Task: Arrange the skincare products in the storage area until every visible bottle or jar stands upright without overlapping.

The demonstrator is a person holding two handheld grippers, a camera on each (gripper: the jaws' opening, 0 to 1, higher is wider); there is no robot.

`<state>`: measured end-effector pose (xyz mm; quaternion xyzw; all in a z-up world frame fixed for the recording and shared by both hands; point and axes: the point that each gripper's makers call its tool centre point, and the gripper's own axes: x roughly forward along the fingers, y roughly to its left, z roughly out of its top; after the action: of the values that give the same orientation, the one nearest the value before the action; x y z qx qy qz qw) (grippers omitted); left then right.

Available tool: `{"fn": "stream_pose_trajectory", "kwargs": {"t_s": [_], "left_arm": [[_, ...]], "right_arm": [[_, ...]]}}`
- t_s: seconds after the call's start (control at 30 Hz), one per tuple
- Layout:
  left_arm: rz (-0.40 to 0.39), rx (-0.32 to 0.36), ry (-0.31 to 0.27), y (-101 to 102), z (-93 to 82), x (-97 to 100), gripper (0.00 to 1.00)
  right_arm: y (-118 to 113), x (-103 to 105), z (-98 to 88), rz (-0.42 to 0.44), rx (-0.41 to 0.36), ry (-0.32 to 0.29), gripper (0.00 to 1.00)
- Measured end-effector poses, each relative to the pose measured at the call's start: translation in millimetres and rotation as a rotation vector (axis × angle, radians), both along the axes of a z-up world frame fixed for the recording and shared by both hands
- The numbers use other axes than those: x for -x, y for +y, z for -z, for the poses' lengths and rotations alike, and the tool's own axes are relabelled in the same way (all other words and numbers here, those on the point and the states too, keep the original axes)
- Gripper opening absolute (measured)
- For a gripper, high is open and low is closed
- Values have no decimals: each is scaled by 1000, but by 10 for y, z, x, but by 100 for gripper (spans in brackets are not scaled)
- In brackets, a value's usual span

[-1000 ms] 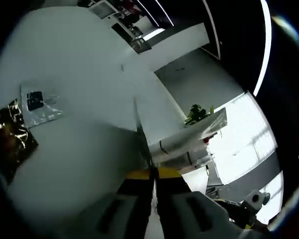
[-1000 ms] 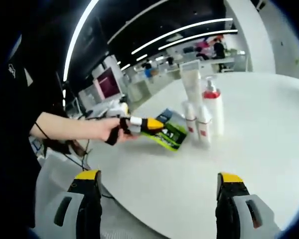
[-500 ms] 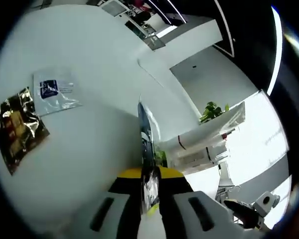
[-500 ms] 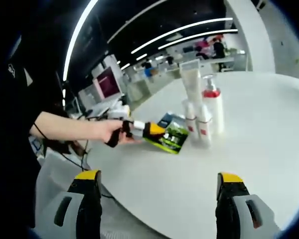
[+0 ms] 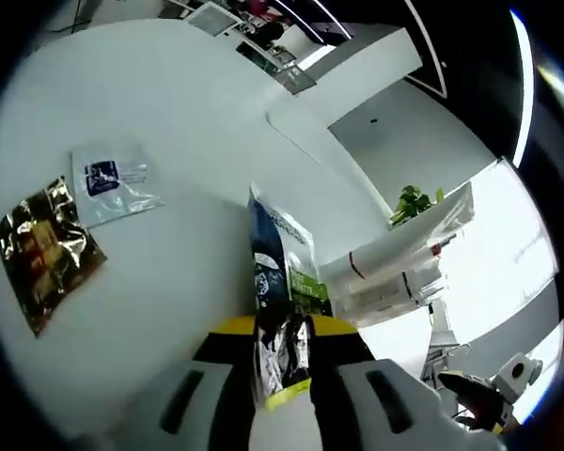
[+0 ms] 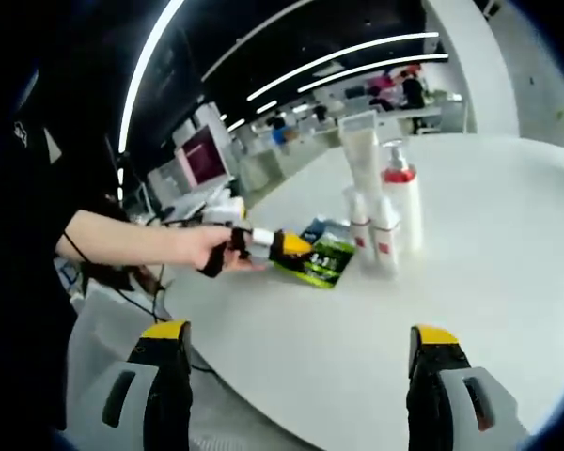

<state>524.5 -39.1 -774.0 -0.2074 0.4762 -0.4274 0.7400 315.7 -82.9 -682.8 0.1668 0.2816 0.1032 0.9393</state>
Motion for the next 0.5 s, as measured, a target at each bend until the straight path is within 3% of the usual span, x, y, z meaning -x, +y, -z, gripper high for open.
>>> {"fn": "stream_pose_trajectory", "kwargs": {"t_s": [0.5], "left_arm": [[48, -58, -87, 21, 21, -64, 22]], "right_arm": [[-7, -5, -11, 7, -7, -6, 99]]}}
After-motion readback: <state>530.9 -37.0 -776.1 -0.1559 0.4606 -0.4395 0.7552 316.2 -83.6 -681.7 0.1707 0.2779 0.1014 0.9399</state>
